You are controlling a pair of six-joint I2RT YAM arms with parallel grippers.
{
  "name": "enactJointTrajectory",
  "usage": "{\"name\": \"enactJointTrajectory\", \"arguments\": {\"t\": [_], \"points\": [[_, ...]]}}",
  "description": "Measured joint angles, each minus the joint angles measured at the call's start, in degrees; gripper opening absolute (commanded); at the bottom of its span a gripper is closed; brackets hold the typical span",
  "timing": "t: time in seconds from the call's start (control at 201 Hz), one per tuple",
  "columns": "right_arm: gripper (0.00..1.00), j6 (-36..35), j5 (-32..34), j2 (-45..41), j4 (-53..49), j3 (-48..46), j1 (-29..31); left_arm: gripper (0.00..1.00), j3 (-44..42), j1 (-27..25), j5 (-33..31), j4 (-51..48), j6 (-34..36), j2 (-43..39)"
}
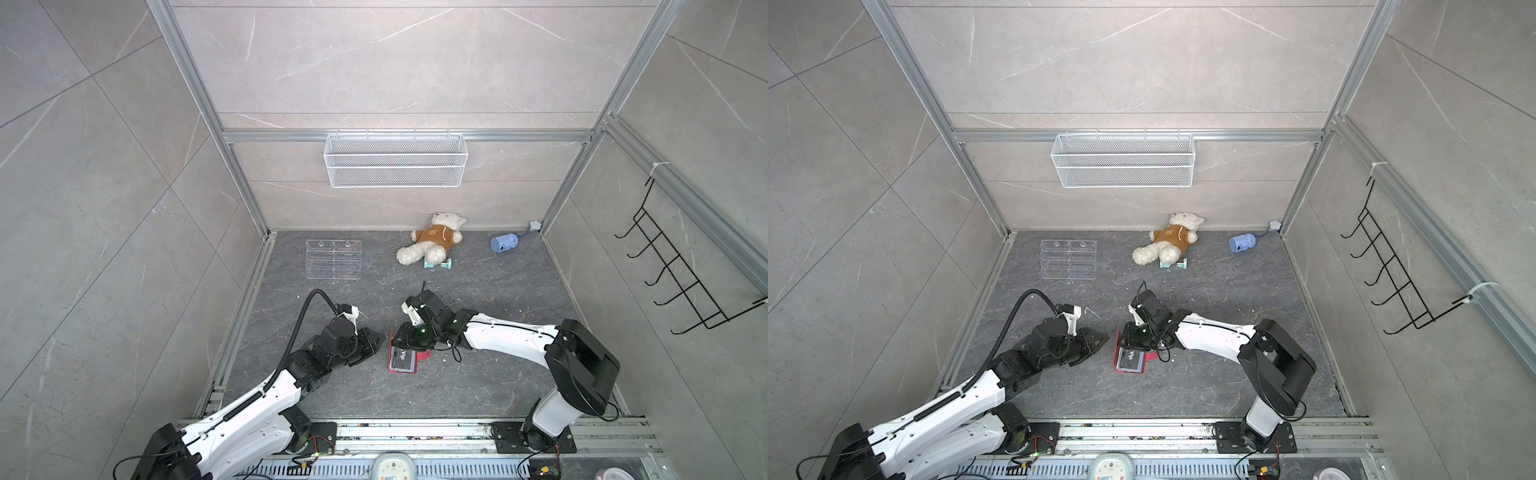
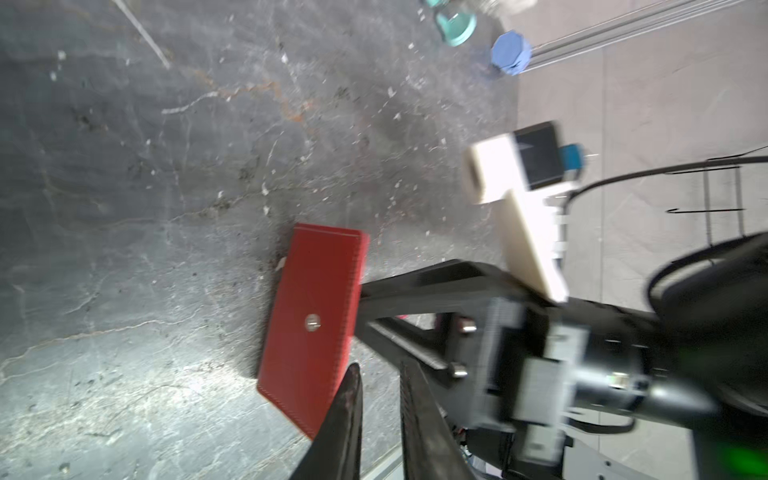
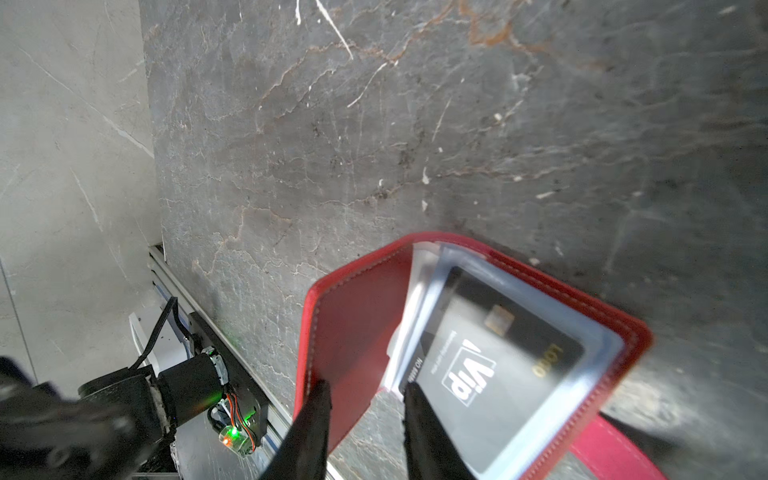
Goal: Take the credit cards out of the card holder
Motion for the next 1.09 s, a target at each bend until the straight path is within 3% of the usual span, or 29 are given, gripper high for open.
{"name": "enactJointTrajectory", "arguments": {"t": [0.403, 1.095], "points": [[0.32, 0.02, -0.15, 6.91, 0.09, 5.14, 2.78, 0.19, 1.31, 0.00, 0.37, -4.00, 1.09, -0.13], [0.30, 0.07, 1.03, 12.35, -3.85, 9.44, 4.83, 0.05, -0.96, 0.17, 0.09, -4.48, 1.68, 14.38]]}}
